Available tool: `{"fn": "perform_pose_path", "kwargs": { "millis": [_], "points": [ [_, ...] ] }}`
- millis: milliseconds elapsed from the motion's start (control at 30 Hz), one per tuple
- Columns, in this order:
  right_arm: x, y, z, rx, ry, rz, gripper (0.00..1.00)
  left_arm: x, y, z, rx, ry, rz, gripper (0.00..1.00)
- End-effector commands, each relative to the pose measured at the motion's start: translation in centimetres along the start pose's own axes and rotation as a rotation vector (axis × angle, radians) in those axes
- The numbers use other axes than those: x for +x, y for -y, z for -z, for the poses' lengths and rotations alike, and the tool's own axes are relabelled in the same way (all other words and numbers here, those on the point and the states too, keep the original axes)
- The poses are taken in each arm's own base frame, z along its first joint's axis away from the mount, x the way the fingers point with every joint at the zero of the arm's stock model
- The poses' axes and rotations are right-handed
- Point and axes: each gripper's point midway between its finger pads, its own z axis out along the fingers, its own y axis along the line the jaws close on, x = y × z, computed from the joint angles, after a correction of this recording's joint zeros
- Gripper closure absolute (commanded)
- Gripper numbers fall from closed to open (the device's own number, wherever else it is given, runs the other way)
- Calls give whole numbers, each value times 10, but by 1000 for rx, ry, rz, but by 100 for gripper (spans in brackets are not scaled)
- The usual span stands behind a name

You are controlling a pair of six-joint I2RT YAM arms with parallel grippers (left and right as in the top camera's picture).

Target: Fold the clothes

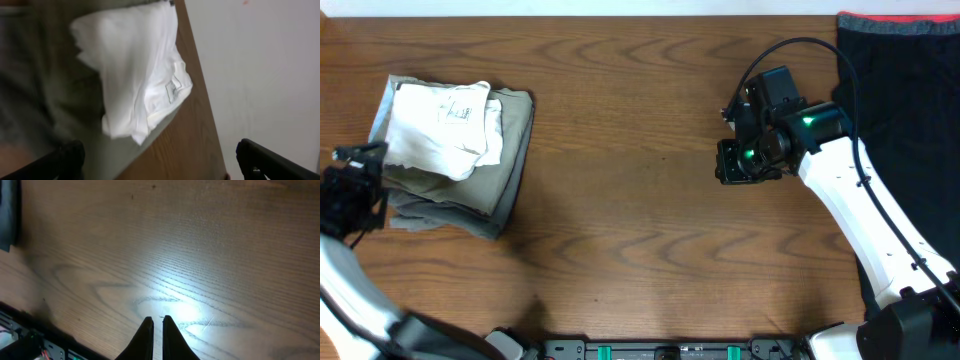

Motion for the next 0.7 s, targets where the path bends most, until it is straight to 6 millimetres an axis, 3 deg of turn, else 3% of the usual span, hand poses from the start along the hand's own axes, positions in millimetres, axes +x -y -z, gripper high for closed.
{"fn": "perform_pose_path", "kwargs": {
  "millis": [0, 133, 300, 467, 567, 667],
  "points": [
    [-6, -1, 2, -12, 19, 30, 92, 2, 29, 34, 39, 70, -104, 2],
    [-16, -6, 6, -27, 69, 82, 93, 49, 85, 51, 247, -36, -290, 0],
    [-32, -20, 36, -60, 216, 134, 88, 131, 121, 46, 347, -246, -500, 3],
    [-41, -43, 101, -101, 453, 234, 77, 207, 125, 28, 203, -383, -769, 3],
    [-38, -52, 142, -110, 585, 275, 63, 237, 127, 28, 100, -401, -933, 3],
    [-28, -60, 173, -127, 675, 302, 48, 253, 130, 42, -10, -397, -1091, 3]
  ]
}}
